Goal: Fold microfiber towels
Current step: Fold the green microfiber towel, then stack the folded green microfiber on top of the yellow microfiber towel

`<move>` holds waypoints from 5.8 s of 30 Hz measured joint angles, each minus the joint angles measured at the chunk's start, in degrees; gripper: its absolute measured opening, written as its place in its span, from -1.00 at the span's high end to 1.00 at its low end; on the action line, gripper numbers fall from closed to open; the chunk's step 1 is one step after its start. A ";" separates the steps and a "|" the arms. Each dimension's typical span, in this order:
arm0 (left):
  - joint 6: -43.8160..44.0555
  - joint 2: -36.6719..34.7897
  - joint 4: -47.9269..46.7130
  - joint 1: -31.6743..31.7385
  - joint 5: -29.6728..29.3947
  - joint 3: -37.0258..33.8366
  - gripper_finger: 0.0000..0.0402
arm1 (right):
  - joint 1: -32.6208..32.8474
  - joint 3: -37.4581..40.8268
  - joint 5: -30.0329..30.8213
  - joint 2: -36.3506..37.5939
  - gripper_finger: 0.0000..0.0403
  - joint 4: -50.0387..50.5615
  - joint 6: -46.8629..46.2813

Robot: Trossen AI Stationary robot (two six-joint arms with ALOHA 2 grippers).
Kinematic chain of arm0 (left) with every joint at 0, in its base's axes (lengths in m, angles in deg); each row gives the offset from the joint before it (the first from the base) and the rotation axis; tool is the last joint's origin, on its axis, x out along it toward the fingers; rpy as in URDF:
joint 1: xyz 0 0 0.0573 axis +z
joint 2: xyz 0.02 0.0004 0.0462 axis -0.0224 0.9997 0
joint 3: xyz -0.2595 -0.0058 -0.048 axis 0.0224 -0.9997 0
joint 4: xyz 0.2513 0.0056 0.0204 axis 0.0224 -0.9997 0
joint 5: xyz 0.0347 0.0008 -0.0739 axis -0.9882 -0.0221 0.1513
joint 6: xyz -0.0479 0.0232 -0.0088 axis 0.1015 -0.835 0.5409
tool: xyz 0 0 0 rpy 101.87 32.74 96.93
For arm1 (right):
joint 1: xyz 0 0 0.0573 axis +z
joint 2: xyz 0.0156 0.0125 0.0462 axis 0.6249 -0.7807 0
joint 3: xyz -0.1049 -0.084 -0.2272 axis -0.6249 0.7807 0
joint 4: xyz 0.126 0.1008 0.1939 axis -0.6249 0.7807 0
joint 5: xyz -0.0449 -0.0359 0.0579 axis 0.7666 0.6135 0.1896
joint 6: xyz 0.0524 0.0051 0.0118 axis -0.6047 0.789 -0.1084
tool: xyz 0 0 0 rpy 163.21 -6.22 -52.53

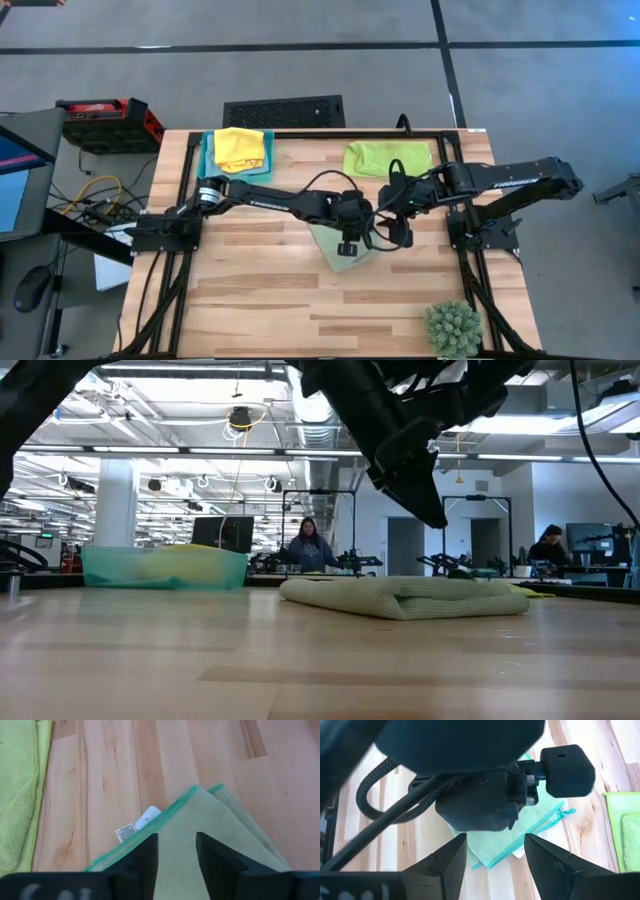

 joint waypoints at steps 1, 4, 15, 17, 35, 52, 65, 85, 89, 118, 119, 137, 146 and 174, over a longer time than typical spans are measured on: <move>0.08 0.00 -0.04 0.00 0.16 0.00 0.34 | 0.00 0.00 0.00 0.17 -0.10 0.24 -0.02; 3.87 0.00 -0.12 -0.04 0.44 0.00 0.25 | 0.00 -0.04 0.00 0.71 -0.10 0.44 -0.03; 10.92 -4.44 -25.57 -1.22 1.28 2.63 0.21 | -1.90 0.07 -0.26 -0.02 -0.10 4.98 1.84; 12.17 -5.37 -28.56 -2.55 1.30 1.20 0.21 | -3.28 -0.09 -0.51 -0.13 -0.10 4.44 2.08; 15.87 -7.52 -13.70 -8.61 0.39 -11.28 0.21 | -15.63 12.43 -6.57 -10.77 -0.10 -23.81 12.79; 15.26 -7.48 -1.90 -8.26 1.61 -21.73 0.22 | -20.27 12.16 -12.28 -27.51 -0.10 -35.39 16.78; 15.17 -7.48 -4.21 -5.19 2.80 -23.69 0.22 | -21.38 12.22 -12.53 -32.26 -0.10 -35.21 16.73; 1.90 -7.80 -10.21 6.34 2.96 -23.63 0.22 | -18.62 12.04 -16.85 -32.22 -0.10 -26.42 5.66; -0.07 -7.91 -10.59 8.66 4.67 -23.63 0.22 | -18.38 12.07 -20.02 -32.27 -0.10 -25.24 4.43; 36.08 -13.34 -8.87 16.57 28.52 -23.73 0.22 | -18.68 12.17 -18.81 -6.57 -0.10 -19.99 3.14; 36.24 -12.43 -8.84 16.61 27.39 -23.76 0.22 | -18.56 12.17 -18.51 -5.52 -0.10 -19.50 3.16; 34.95 -6.83 -5.18 18.61 23.62 -23.64 0.22 | -15.98 12.22 -17.62 3.47 -0.10 -18.50 2.99; 30.63 -7.25 -3.19 18.20 22.75 -23.63 0.22 | -15.98 12.22 -17.61 2.94 -0.10 -18.02 2.95; 12.98 -12.53 -28.16 18.32 8.37 -23.65 1.00 | -16.00 12.22 -17.59 2.95 -0.10 -16.38 2.99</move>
